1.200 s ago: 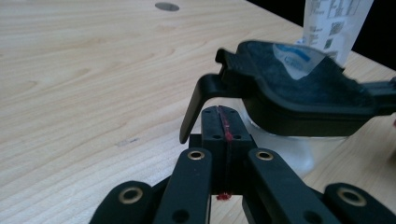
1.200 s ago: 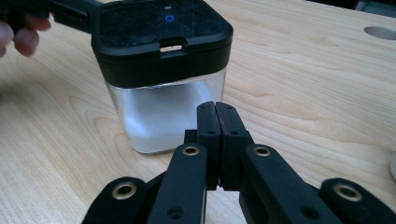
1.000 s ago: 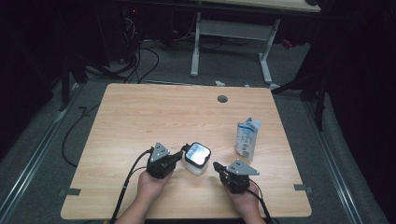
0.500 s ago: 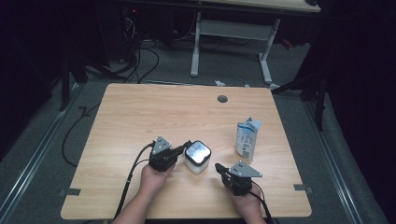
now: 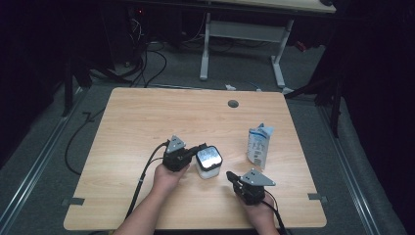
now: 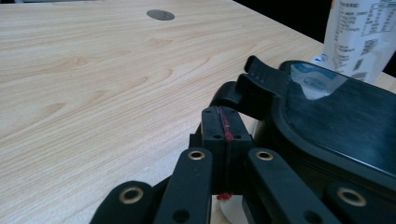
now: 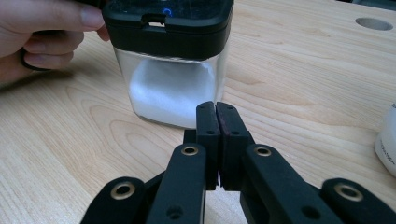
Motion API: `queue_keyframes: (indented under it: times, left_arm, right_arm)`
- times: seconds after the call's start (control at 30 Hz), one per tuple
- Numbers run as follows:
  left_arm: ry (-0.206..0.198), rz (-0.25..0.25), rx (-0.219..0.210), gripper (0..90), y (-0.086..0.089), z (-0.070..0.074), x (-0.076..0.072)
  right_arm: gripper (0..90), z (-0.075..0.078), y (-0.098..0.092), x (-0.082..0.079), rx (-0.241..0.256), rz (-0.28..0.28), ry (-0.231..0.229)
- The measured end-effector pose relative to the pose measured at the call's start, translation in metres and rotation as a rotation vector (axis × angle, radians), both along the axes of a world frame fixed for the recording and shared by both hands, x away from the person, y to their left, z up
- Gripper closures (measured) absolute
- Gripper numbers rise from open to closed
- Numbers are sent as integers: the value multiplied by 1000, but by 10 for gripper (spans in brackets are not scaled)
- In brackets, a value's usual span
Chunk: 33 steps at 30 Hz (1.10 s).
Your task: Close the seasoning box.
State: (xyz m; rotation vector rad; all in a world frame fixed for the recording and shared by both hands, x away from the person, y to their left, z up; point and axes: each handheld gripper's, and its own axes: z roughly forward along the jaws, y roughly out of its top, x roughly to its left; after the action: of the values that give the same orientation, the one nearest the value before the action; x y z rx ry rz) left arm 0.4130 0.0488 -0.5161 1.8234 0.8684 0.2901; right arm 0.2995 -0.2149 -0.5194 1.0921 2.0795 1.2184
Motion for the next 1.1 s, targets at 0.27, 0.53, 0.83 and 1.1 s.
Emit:
queue_keyframes:
  times: [0.27, 0.53, 0.83, 1.1]
  left_arm:
    - [-27, 63, 45, 792, 41, 3, -17]
    - [-8, 187, 161, 525, 114, 4, -49]
    - [-18, 274, 147, 480, 152, -2, -65]
    - [-28, 261, 172, 476, 148, -6, -63]
  right_arm:
    - [887, -1, -2, 0, 1, -3, 0]
    - [887, -1, -4, 2, -2, -14, 0]
    - [884, 3, 2, 12, -19, -27, -15]
    - [884, 5, 2, 25, -61, -32, -1]
